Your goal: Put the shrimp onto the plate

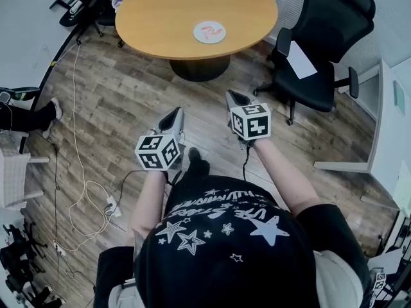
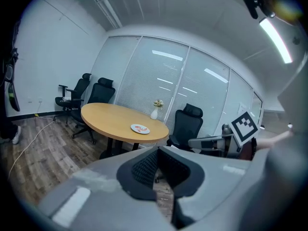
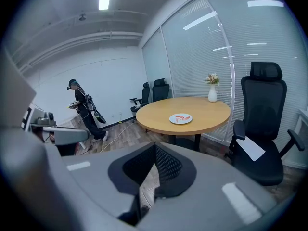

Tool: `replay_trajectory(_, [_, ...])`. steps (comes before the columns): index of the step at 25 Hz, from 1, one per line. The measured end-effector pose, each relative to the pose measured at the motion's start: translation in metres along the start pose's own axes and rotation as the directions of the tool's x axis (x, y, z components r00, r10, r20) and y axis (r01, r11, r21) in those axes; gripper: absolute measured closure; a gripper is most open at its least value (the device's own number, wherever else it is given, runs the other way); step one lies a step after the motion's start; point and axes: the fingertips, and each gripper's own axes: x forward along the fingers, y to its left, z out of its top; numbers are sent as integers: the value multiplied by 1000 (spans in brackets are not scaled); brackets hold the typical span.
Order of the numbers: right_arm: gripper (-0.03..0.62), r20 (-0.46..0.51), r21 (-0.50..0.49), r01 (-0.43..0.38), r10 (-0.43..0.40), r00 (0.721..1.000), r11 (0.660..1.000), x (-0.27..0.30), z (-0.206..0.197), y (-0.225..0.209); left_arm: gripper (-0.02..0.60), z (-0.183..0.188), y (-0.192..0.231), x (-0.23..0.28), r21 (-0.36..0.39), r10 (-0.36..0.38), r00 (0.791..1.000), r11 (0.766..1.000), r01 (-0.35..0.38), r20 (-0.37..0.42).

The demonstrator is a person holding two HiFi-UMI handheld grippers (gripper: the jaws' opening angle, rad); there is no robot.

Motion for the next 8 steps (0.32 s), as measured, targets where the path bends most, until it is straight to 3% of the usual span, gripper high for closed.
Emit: replay_trajectory(8, [594,22,-3,-13,13,1000,1000,-52,-21,-5,580,-18,-41,-22,-7,18,1000,1000,-18,24])
